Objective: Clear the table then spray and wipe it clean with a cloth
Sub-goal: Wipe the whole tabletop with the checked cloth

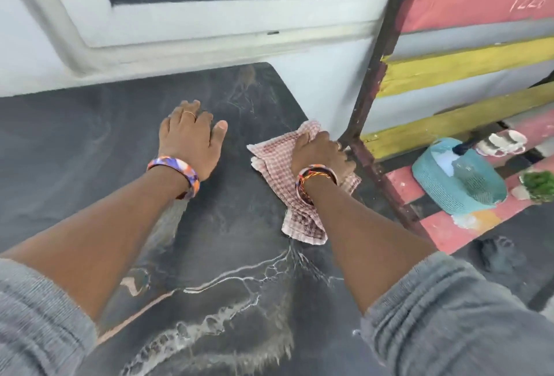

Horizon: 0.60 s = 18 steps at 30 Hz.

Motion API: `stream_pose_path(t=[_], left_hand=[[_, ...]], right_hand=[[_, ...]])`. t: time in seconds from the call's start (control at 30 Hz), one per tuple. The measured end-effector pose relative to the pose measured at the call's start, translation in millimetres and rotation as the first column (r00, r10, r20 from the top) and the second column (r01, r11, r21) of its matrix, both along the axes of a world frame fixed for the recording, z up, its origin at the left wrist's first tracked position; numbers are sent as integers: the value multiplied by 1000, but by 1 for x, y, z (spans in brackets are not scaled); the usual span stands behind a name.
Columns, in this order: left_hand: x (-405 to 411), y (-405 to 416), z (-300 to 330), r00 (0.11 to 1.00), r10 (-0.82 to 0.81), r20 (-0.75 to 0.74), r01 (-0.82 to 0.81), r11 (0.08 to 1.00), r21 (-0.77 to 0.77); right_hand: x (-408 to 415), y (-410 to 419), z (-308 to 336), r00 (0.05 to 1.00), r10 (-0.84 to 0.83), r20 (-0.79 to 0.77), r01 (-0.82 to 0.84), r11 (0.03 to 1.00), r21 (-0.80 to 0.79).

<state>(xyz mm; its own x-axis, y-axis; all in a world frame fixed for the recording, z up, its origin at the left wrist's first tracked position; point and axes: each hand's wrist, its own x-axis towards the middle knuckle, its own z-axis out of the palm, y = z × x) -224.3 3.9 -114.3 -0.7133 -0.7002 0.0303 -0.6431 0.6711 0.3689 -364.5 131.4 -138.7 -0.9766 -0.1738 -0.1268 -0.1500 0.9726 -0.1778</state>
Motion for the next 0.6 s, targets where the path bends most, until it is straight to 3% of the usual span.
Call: stream_pose_path(t=[0.17,0.27,0.37,0.47,0.6], left_hand=[[-30,-23,-7,991,133,12,-133,991,-13],[-34,-29,-8,982,188,-5,-188,982,-33],[-27,-29,-5,966,255,-30,-257,965,-50],[-14,-26,-2,950,312,-30,-313,947,-69],[1,-17,4,937,348,-17,-348,932,-101]], right_hand=[[-43,-80,-6,953,304,-22,-303,953,16],[-55,-113,-5,848,530,-17,-528,847,56],[-62,-140,-4,693,721,-15,-719,692,65],[-54,-157,-3,467,884,-16,-881,466,82],[-32,-153,-4,218,976,-10,-974,218,63]])
